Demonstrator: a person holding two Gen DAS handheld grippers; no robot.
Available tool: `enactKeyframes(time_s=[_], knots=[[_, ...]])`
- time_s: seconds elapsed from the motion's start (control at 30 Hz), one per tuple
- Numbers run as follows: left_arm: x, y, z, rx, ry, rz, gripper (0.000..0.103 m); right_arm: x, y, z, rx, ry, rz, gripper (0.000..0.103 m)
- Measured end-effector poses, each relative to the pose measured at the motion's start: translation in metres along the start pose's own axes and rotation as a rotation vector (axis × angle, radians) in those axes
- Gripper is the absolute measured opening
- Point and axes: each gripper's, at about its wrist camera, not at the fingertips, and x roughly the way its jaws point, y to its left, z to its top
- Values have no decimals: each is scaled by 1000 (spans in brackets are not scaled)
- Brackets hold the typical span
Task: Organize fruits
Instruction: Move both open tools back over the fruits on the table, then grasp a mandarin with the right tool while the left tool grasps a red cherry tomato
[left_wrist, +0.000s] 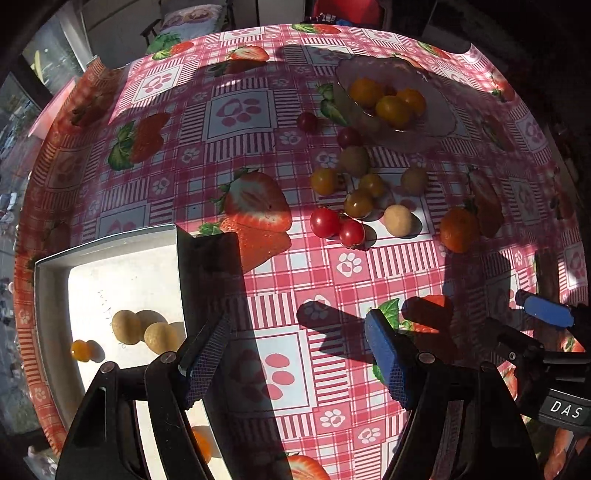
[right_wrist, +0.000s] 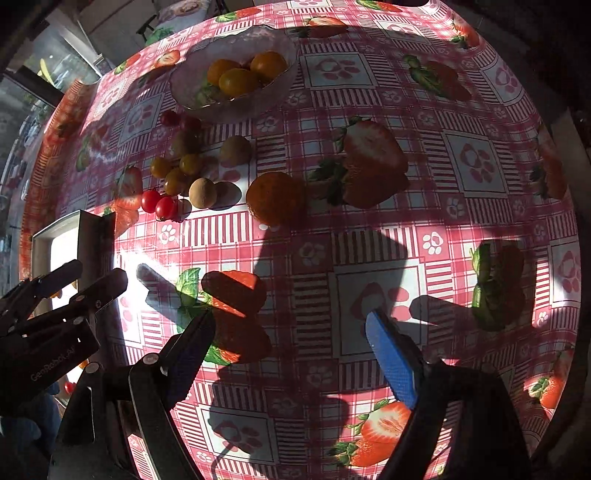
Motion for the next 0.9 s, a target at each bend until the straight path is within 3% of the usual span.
enactKeyframes(time_s=[0.27, 0.37, 0.6, 0.7, 0.77, 0.9], knots=[[33, -16, 20, -52, 16, -3, 75, 18, 0, 36, -69, -25, 32, 85], [40, -19, 25, -56, 23, 1, 66, 24, 2, 47, -88, -26, 46, 73], [43, -34, 36, -38, -2, 43, 60, 36, 5, 61, -99, -11, 94, 48], [41, -40, 40, -29, -17, 48, 42, 38, 6, 64, -94, -12, 113, 42], [40, -44, 43, -22, -20, 45, 22, 37, 5, 63, -92, -20, 110, 41], [39, -49, 49, -21, -23, 17, 21, 30, -6, 58, -66, -26, 127, 41]])
